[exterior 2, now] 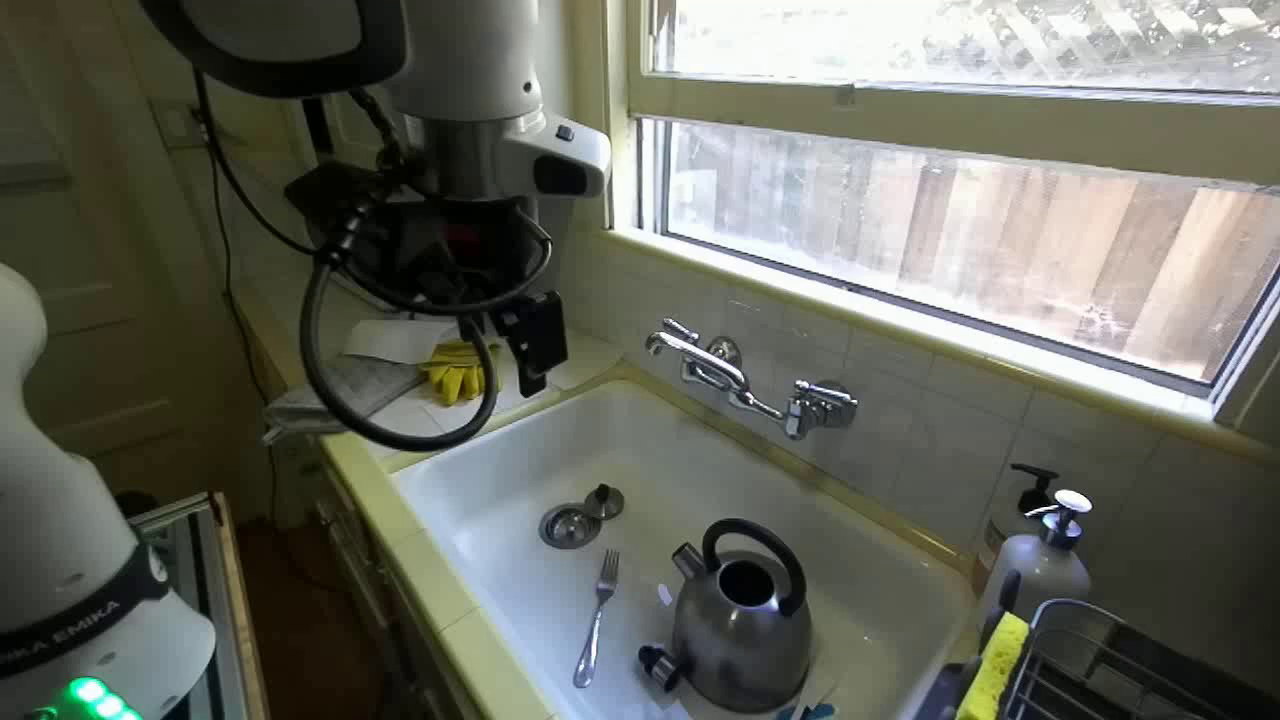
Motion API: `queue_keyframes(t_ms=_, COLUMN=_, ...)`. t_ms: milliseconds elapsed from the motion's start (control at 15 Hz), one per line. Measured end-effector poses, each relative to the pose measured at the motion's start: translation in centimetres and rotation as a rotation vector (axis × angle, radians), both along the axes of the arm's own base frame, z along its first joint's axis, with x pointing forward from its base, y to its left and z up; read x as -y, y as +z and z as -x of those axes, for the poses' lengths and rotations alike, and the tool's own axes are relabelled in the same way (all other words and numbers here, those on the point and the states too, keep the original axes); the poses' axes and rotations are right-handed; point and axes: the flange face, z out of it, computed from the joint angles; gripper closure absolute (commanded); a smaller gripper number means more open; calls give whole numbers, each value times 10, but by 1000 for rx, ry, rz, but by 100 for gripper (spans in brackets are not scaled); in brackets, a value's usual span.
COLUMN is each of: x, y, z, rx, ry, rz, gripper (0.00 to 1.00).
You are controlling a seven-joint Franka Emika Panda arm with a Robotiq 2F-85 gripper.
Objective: Put the metal cap back on the kettle
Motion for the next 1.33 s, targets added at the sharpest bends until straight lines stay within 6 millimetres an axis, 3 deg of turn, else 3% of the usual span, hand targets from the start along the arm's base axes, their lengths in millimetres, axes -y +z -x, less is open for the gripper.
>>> queue_keyframes(t_ms=933, x=0, y=-1, z=-1, rx=-5, ry=-20, rz=1, gripper=0)
queue_keyframes(t_ms=1067, x=3, y=-14, z=-7, rx=14, ry=-112, rz=27, gripper=0)
queue_keyframes(t_ms=1333, x=6, y=-69, z=-18, rx=92, ry=-300, rz=80, gripper=0)
